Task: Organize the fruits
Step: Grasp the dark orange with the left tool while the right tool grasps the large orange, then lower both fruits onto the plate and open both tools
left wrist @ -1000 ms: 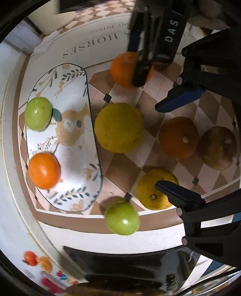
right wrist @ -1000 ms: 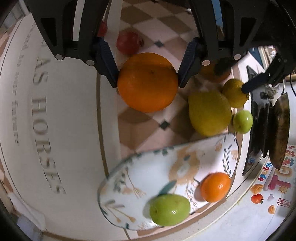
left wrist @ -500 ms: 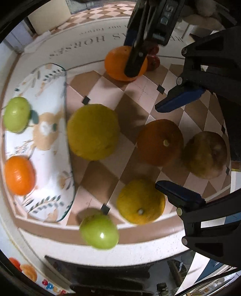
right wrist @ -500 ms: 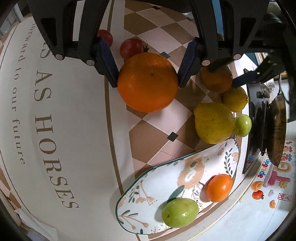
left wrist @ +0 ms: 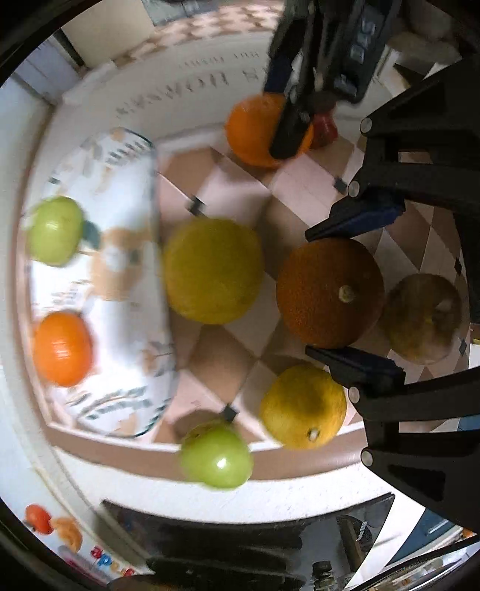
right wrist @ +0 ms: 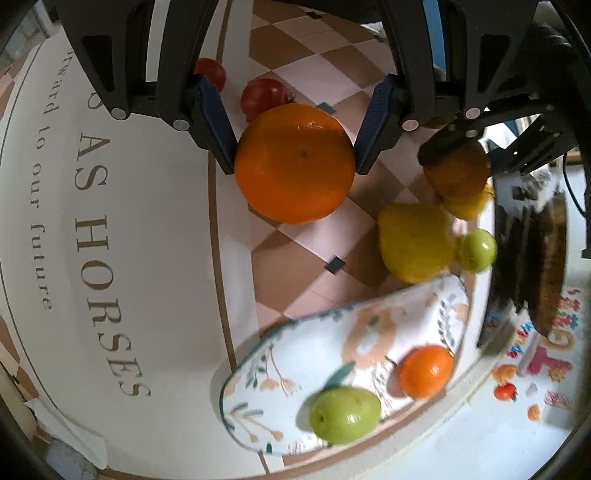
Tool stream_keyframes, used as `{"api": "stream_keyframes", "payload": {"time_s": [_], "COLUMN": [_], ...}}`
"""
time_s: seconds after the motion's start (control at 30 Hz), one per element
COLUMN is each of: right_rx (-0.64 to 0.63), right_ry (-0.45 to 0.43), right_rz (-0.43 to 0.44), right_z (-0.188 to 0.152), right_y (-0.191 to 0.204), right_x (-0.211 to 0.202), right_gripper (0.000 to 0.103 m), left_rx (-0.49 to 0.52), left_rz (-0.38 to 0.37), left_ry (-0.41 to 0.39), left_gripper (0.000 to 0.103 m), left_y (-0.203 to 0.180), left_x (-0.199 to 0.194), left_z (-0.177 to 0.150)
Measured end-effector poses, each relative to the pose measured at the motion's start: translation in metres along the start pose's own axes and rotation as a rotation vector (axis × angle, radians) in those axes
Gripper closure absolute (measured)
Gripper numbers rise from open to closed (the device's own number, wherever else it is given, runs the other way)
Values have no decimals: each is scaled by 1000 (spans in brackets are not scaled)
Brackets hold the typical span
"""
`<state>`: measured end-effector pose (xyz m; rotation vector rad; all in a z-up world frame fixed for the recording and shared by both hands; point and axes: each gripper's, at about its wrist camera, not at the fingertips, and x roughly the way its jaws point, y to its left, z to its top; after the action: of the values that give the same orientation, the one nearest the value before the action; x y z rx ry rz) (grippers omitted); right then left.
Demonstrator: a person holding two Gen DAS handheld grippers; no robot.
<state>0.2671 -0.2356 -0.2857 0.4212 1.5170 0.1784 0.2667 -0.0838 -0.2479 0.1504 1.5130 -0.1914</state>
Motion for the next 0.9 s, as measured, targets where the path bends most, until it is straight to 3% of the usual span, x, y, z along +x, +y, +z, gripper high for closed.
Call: {"api": "stream_keyframes", "payload": {"time_s": [0.2,0.33,0.57,0.9], "right_rx": [20,30,-14,-85], "right_ry": [-97,-139,-100,-46], "right_rz": [70,43,-73,-115], "right_z": [28,70,135,148], "right_y": [7,6,-1,8], "right_x": [-41,-48,-17,7], "right_gripper": [37,37,37,34], "left_rx": [-10,-22,-60,-107], "left_rz": [-40,0,59,54], "left_ry": [-117,-155,-55,65], "left_gripper": [52,51,51,50], "left_y": [4,11,48,67], "left_x": [-59,-64,-14,32], "left_z": [34,66,117,135]}}
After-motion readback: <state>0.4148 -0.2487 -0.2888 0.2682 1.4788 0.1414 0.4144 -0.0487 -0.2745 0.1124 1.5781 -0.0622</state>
